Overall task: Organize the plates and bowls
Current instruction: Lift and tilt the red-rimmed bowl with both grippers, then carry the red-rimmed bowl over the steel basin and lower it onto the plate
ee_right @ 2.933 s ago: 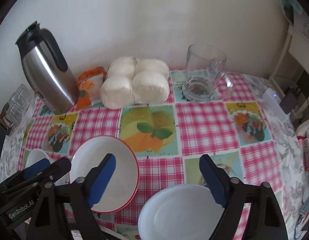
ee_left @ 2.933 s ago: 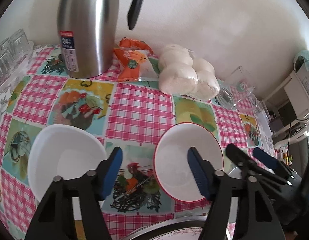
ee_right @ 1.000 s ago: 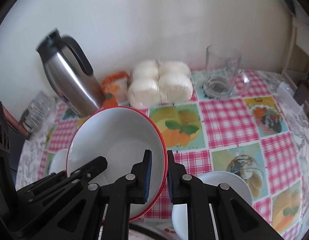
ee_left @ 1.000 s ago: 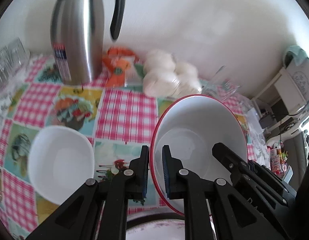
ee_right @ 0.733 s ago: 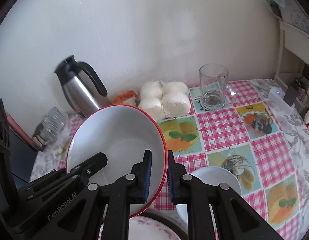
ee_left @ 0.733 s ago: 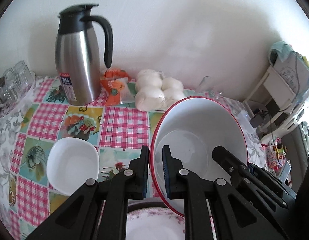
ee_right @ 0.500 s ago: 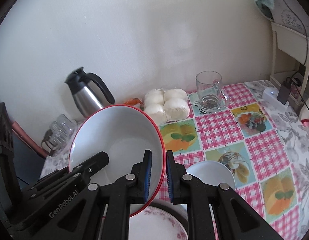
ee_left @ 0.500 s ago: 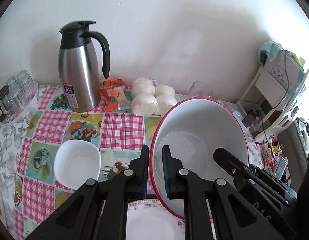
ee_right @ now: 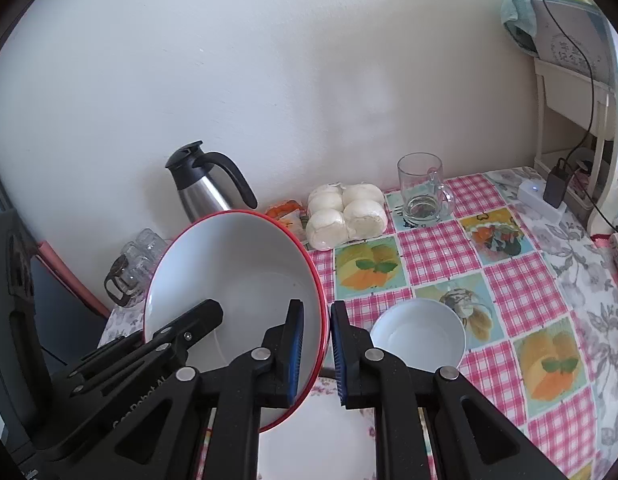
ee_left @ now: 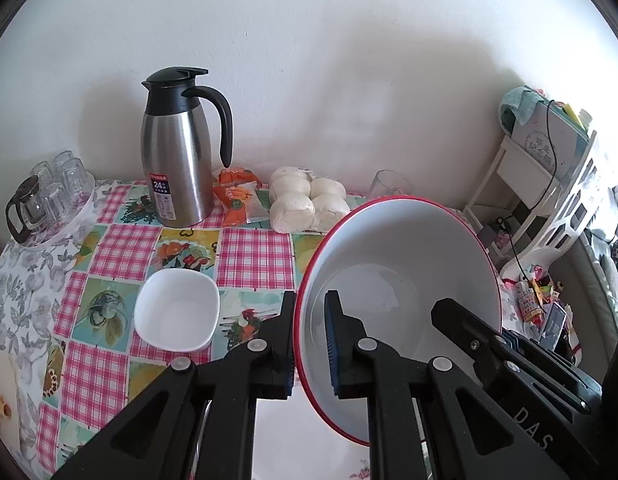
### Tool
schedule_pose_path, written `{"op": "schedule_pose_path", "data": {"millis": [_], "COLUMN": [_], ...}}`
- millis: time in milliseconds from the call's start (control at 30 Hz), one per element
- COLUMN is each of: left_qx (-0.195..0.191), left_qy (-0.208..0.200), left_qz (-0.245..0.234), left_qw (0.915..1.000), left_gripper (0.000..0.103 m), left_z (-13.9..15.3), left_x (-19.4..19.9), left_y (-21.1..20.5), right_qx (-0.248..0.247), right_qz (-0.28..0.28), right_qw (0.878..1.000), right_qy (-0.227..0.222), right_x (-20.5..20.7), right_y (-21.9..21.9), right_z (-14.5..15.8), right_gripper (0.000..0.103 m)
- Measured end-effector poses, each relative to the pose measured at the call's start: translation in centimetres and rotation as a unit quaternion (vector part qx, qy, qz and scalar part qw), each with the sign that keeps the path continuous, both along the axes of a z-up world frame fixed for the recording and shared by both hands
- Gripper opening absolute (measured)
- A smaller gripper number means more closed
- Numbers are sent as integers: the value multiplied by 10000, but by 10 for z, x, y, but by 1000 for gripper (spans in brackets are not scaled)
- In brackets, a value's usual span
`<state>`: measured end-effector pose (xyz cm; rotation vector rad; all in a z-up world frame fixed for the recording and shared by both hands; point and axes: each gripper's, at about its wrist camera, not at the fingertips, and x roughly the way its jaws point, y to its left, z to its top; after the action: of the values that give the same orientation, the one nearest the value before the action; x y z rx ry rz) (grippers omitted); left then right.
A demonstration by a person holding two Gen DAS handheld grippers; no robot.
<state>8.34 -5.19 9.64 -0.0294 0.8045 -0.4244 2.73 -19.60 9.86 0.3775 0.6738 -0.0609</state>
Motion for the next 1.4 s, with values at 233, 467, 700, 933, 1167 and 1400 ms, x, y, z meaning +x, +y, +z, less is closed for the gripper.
{"op": "schedule_pose_path", "data": {"millis": [233,467,700,933,1167,1400], "left_qx": [44,219,505,793,931,934], "left_qy": [223,616,1004,1545,1837,1991], "left_qz": [-51,-10,36,86,120,115], "left_qw": [9997,9979,9937,9848,9785,9754], "left_gripper": [13,13,14,14,13,13], "left_z": [-15,-43,-69,-102,-117,-124], "left_x": [-9,-13,-14,-7,-5,-1], "left_y": [6,8,5,2,2,3], "right_qx": [57,138,83,319,475,516], "right_qz": [-66,-39,8,46,81,50], "right_qw": [9999,9984,9945,9872,9816,9792], "right_qy": [132,547,1045,1559,1845,1964], "right_x": [-13,-15,-12,-7,-5,-3], "right_y": [5,9,16,14,15,15], "right_z": [-12,-40,-74,-109,-129,-136], "right_gripper": [15,15,15,15,15,15]}}
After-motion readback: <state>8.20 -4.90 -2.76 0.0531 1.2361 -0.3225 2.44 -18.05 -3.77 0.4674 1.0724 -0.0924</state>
